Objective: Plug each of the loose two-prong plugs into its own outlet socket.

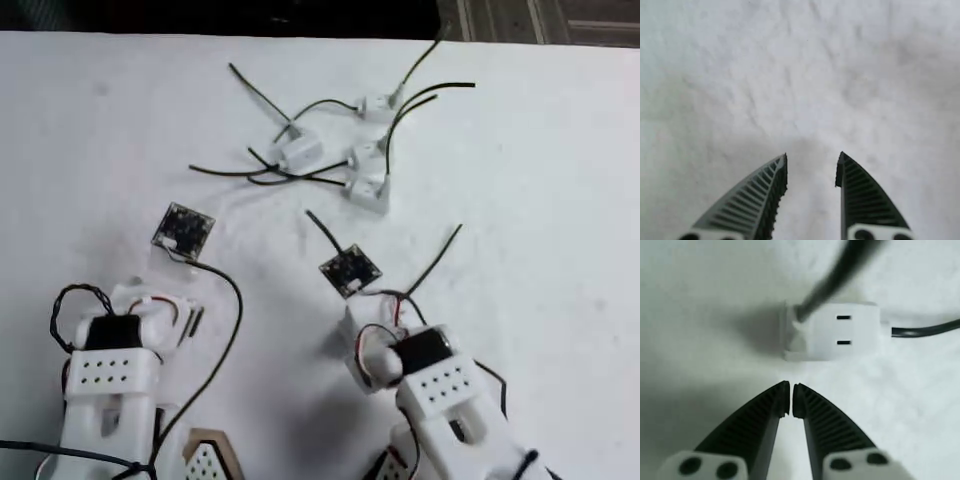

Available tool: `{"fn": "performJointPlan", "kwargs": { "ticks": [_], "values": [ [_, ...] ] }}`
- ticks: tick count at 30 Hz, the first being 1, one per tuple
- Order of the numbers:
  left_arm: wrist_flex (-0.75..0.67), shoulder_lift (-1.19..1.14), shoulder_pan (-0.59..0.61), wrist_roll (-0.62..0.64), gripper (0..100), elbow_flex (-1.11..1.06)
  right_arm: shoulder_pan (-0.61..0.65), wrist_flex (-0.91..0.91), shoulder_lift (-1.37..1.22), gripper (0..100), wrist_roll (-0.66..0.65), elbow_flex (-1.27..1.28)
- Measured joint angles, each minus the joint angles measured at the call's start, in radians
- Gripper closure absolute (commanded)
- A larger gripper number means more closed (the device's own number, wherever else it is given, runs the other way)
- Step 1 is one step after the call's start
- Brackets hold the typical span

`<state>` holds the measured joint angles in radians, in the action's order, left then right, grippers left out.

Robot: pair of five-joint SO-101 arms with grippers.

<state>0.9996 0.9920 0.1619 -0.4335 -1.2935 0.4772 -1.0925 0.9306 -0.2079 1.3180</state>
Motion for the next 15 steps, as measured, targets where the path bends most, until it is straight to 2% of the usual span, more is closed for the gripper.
{"fn": "performJointPlan", "kwargs": {
  "ticks": [11,15],
  "values": [
    [0.000,0.000,0.000,0.000,83,0.000,0.031,0.534,-0.253,98.1,0.000,0.000],
    [0.000,0.000,0.000,0.000,83,0.000,0.054,0.674,-0.275,98.1,0.068,0.000]
  ]
}}
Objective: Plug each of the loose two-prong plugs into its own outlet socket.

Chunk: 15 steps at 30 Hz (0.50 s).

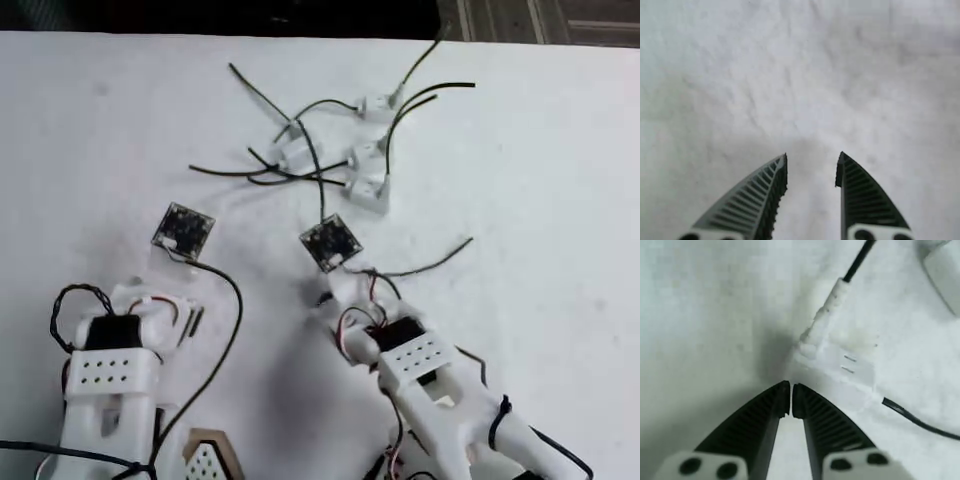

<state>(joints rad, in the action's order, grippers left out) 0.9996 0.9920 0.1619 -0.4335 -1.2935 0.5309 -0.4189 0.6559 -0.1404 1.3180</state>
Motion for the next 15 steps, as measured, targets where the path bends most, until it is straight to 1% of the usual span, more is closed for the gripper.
{"fn": "performJointPlan", "kwargs": {
  "ticks": [3,5,7,11,15],
  "values": [
    [-0.020,0.000,0.000,0.000,83,-0.017,0.011,0.005,0.015,98.1,0.021,0.000],
    [-0.054,0.000,0.000,0.000,83,-0.037,0.012,-0.032,0.060,98.1,0.031,0.000],
    [-0.072,0.000,0.000,0.000,86,-0.037,0.011,-0.092,0.124,98.1,0.032,0.000],
    [-0.083,0.000,0.002,0.049,98,-0.037,0.011,-0.244,0.302,98.1,0.032,0.000],
    [-0.083,0.000,0.005,0.069,98,-0.037,-0.023,-0.388,0.519,98.1,0.032,0.000]
  ]
}}
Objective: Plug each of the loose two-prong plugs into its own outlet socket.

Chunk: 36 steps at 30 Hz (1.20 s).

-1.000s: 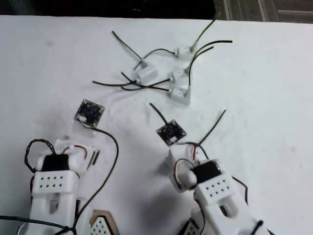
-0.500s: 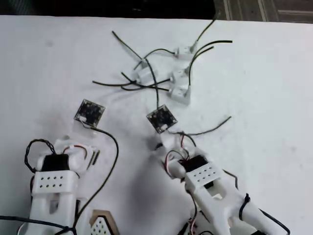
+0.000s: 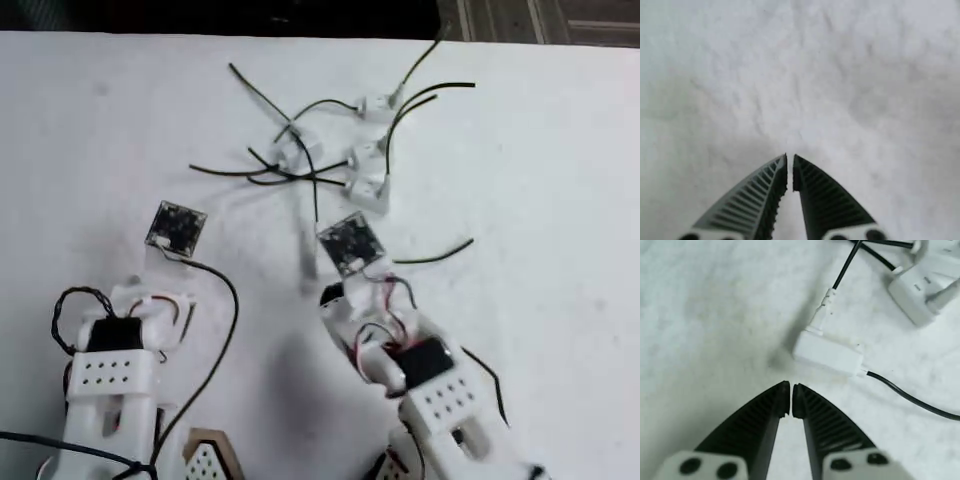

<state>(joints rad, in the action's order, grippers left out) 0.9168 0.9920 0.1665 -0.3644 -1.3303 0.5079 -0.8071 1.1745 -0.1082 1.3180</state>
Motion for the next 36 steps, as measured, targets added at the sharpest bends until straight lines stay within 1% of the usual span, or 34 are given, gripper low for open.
{"fn": "performJointPlan", "kwargs": {
  "ticks": [4,7,11,15,17,22,28,31,34,36],
  "values": [
    [0.000,0.003,0.000,0.008,98,0.000,-0.071,-0.121,0.198,98.1,0.028,0.008],
    [-0.002,0.055,0.000,0.014,98,0.000,-0.106,-0.173,0.324,98.1,0.041,0.054],
    [-0.003,0.213,0.000,0.051,98,-0.032,-0.123,-0.212,0.470,98.1,0.046,0.130],
    [-0.003,0.448,0.000,0.060,98,-0.138,-0.152,-0.267,0.598,98.1,0.046,0.190],
    [0.012,0.560,0.000,0.060,98,-0.187,-0.164,-0.287,0.611,98.1,0.046,0.204],
    [0.112,0.795,0.000,0.060,98,-0.247,-0.219,-0.293,0.614,98.1,0.046,0.219],
    [0.126,0.810,0.000,0.060,98,-0.313,-0.235,-0.296,0.615,98.1,0.046,0.342],
    [0.126,0.813,0.000,0.060,98,-0.358,-0.238,-0.304,0.620,98.1,0.046,0.361],
    [0.140,0.818,0.000,0.060,98,-0.367,-0.238,-0.345,0.615,98.1,0.046,0.362],
    [0.176,0.813,0.000,0.060,98,-0.367,-0.238,-0.399,0.615,98.0,0.046,0.362]
  ]
}}
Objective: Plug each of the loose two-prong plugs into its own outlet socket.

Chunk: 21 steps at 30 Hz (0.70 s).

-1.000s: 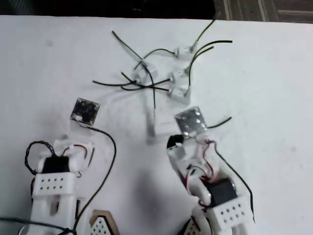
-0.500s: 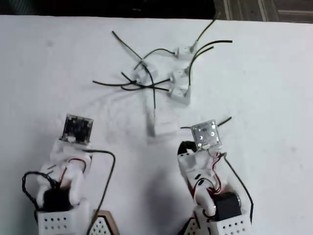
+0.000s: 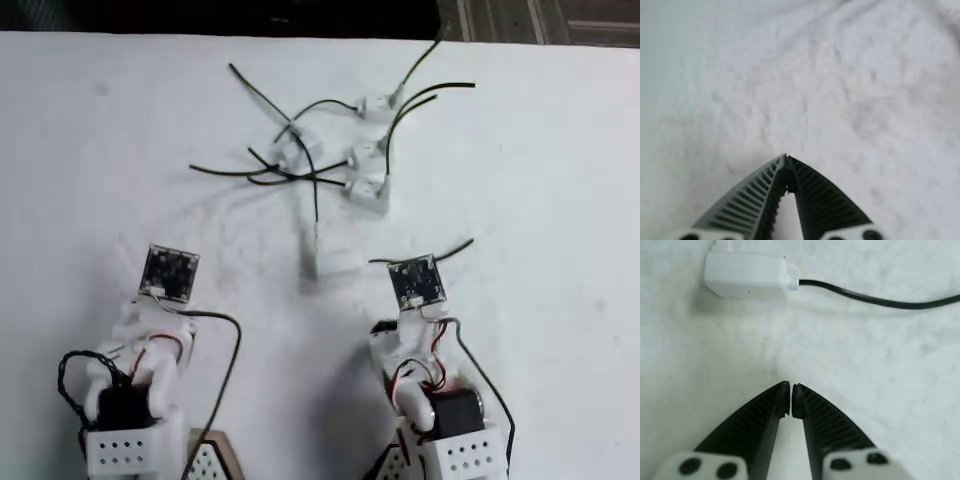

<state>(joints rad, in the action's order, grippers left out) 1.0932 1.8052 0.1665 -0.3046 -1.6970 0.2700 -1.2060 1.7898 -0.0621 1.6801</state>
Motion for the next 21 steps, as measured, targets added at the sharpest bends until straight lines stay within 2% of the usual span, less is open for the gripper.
{"fn": "performJointPlan", "kwargs": {
  "ticks": [5,21],
  "values": [
    [0.086,0.000,0.000,0.000,98,0.000,0.000,-0.054,0.000,98.0,0.000,0.000],
    [0.180,0.005,0.000,0.000,98,0.000,0.000,-0.054,0.000,98.0,0.000,0.000]
  ]
}}
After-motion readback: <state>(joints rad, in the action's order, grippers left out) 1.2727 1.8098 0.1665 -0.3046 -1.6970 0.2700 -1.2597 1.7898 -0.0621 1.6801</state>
